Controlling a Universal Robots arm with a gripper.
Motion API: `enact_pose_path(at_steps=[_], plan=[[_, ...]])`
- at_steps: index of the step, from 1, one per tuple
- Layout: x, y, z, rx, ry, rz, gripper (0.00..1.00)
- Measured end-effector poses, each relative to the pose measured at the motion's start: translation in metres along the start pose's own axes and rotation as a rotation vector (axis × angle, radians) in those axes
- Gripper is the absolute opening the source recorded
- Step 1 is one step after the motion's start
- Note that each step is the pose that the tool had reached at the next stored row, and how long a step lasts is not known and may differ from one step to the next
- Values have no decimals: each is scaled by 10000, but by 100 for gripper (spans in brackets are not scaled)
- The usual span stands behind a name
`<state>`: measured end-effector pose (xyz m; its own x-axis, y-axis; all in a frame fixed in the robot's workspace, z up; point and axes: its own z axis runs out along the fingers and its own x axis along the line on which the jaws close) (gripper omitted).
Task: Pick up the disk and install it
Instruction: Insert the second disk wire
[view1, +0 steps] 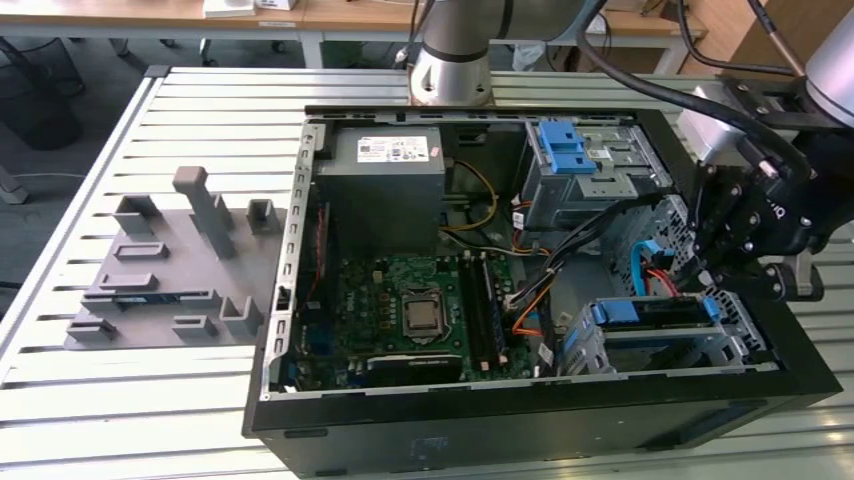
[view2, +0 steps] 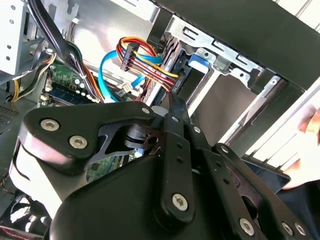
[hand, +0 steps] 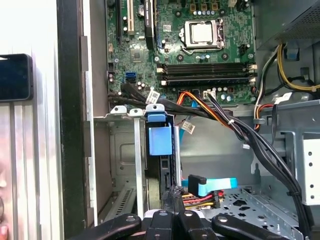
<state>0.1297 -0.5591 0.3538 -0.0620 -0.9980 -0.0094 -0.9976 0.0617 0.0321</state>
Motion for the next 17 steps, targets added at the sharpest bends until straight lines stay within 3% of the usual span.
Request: enact_pose_path(at_steps=[8,17], plan=[[20,51,2,0,0,0,11],[63,214,7,0,-10,-1,11]])
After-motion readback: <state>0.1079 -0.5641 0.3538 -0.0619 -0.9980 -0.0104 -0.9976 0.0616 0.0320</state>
